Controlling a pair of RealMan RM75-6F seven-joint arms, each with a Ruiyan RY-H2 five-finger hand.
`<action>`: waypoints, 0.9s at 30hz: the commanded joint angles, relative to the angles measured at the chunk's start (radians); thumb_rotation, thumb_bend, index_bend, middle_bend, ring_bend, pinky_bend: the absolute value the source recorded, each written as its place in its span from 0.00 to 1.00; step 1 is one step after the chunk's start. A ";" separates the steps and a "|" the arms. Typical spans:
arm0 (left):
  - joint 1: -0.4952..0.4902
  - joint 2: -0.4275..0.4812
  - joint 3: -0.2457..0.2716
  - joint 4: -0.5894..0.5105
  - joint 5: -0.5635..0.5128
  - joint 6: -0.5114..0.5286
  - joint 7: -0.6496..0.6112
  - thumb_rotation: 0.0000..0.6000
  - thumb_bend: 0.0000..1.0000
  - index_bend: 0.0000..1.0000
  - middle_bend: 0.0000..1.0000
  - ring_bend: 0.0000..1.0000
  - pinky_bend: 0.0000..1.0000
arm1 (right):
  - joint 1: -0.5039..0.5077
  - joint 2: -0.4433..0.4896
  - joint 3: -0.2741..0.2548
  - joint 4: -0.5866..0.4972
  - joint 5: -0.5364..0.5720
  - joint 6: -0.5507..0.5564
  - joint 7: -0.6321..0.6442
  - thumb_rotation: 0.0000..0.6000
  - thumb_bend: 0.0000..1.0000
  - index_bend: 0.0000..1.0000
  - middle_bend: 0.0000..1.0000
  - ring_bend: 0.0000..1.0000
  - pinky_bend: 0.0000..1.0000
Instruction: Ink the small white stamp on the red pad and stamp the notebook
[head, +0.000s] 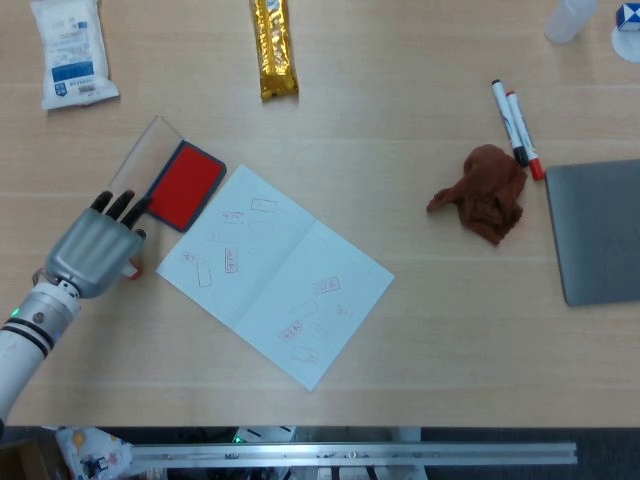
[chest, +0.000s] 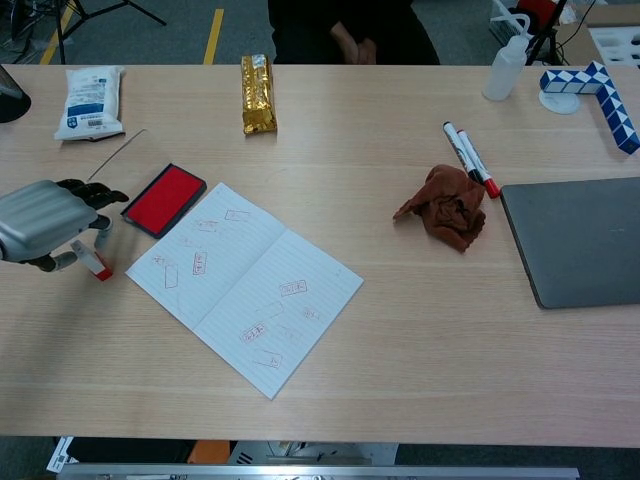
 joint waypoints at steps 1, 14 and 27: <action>0.005 0.016 -0.003 -0.018 -0.001 0.007 -0.007 1.00 0.32 0.42 0.07 0.07 0.16 | 0.000 0.000 0.000 0.000 0.001 -0.001 0.000 1.00 0.18 0.37 0.42 0.35 0.41; 0.035 0.132 -0.023 -0.179 0.046 0.094 -0.097 1.00 0.32 0.35 0.07 0.06 0.15 | 0.000 0.003 0.005 -0.007 0.008 0.001 -0.003 1.00 0.18 0.37 0.42 0.35 0.41; 0.154 0.210 -0.104 -0.300 0.086 0.360 -0.318 1.00 0.32 0.10 0.07 0.06 0.15 | 0.002 0.012 0.017 -0.031 0.037 -0.013 -0.025 1.00 0.18 0.37 0.42 0.35 0.41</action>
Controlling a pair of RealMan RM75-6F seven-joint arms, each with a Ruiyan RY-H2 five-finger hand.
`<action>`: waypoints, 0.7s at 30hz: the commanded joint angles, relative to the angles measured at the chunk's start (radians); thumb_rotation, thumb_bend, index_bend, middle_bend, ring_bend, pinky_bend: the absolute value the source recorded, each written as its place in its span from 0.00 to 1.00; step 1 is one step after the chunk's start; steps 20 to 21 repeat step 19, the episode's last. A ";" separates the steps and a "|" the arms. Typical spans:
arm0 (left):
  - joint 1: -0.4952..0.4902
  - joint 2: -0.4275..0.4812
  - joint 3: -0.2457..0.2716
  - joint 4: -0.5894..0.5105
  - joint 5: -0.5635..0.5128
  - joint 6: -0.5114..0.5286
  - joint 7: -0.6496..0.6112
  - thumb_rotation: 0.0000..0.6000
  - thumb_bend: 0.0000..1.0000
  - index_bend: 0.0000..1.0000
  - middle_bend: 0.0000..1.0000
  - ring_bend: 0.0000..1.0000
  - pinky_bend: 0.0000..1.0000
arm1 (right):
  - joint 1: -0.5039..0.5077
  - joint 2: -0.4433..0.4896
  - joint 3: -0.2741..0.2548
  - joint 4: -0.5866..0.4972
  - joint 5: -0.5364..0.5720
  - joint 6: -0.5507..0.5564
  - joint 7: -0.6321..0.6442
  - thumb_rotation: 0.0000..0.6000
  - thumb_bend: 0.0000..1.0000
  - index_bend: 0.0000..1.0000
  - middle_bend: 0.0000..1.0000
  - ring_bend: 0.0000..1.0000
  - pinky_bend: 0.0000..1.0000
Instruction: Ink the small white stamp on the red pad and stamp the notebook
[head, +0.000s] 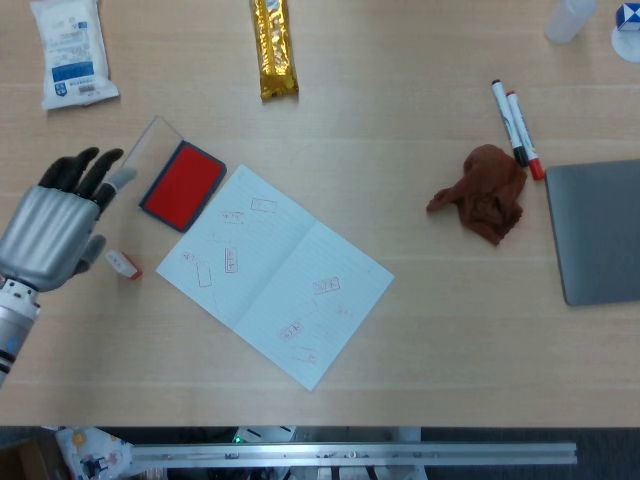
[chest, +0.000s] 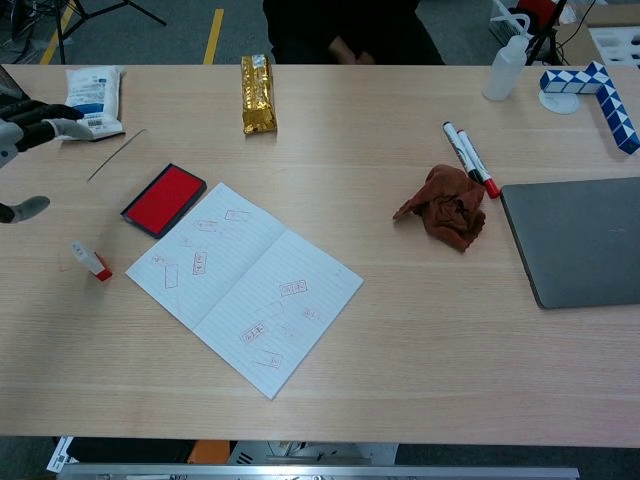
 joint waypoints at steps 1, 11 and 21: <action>0.060 0.000 -0.038 -0.012 0.006 0.105 -0.079 1.00 0.32 0.10 0.07 0.06 0.15 | 0.001 0.002 0.003 -0.005 0.008 -0.006 -0.006 1.00 0.18 0.37 0.42 0.35 0.41; 0.169 -0.026 -0.046 0.026 -0.025 0.226 -0.117 1.00 0.32 0.10 0.07 0.06 0.15 | 0.015 0.004 0.006 -0.028 0.017 -0.032 -0.026 1.00 0.18 0.37 0.42 0.35 0.41; 0.226 -0.030 -0.043 0.043 -0.028 0.268 -0.137 1.00 0.32 0.10 0.07 0.06 0.15 | 0.024 0.006 0.006 -0.044 0.012 -0.041 -0.046 1.00 0.18 0.37 0.42 0.35 0.41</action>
